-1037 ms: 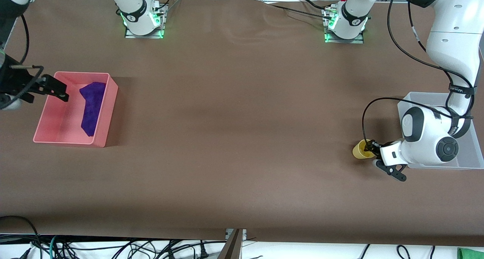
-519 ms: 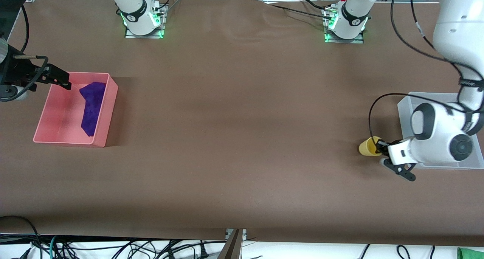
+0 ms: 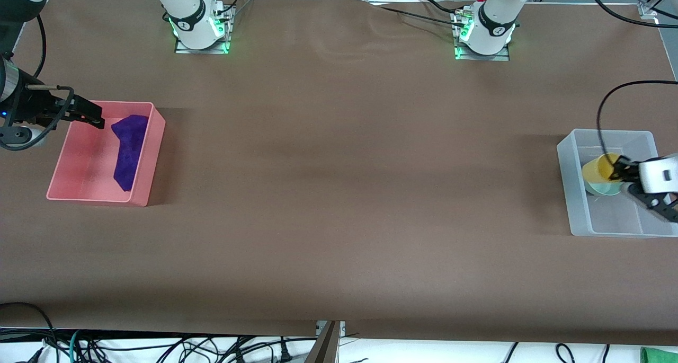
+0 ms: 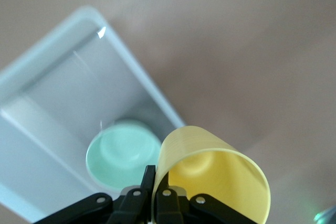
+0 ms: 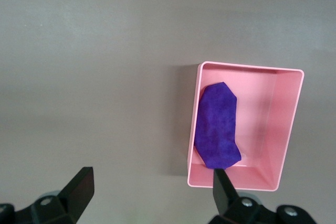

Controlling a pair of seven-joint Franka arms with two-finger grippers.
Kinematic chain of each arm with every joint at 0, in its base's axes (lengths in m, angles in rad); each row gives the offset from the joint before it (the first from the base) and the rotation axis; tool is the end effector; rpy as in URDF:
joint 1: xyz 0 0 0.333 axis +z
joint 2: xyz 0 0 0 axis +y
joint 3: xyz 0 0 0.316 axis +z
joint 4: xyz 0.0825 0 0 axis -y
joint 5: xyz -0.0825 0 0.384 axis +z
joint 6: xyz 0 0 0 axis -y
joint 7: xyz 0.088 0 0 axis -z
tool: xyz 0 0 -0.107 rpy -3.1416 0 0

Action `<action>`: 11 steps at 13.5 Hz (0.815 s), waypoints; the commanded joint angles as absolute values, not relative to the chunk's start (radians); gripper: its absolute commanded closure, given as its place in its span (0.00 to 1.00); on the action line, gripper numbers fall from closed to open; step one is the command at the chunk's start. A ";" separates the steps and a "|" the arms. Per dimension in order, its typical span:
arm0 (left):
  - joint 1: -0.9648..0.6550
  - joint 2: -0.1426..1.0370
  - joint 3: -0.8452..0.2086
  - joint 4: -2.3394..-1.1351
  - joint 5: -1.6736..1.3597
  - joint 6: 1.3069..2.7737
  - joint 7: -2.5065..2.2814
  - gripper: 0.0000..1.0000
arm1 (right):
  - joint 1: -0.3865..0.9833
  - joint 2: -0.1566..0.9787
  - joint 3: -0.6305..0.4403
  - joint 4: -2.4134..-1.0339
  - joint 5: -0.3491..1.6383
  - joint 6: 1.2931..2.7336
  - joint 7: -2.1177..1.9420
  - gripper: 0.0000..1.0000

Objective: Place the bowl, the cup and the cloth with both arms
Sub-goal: 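Lift the yellow cup and place it into the green bowl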

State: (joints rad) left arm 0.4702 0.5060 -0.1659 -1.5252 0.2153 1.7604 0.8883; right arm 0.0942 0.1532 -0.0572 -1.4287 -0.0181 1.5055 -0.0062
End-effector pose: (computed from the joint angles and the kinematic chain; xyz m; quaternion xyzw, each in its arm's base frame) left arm 0.6218 0.2308 0.3502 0.9389 -0.3126 -0.1422 0.0228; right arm 0.5937 0.0226 0.5977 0.9990 0.0215 -0.0378 0.0140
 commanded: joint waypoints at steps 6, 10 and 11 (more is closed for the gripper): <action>0.577 0.476 -0.207 -1.623 0.268 1.919 1.078 0.00 | 0.092 0.166 -0.057 -1.396 -0.020 1.491 0.003 0.00; 0.577 0.373 -0.374 -1.612 0.250 1.836 0.923 0.00 | 0.091 0.167 -0.058 -1.397 -0.020 1.489 0.003 0.00; 0.577 0.368 -0.424 -1.596 0.250 1.791 0.825 0.00 | 0.091 0.167 -0.058 -1.396 -0.020 1.489 0.003 0.00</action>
State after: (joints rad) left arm 0.5786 0.4102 -0.3527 -1.5978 0.2413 1.8569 0.9509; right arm 0.0933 0.1575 -0.0584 -1.4254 -0.0181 1.5055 -0.0060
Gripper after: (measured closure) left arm 0.194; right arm 0.000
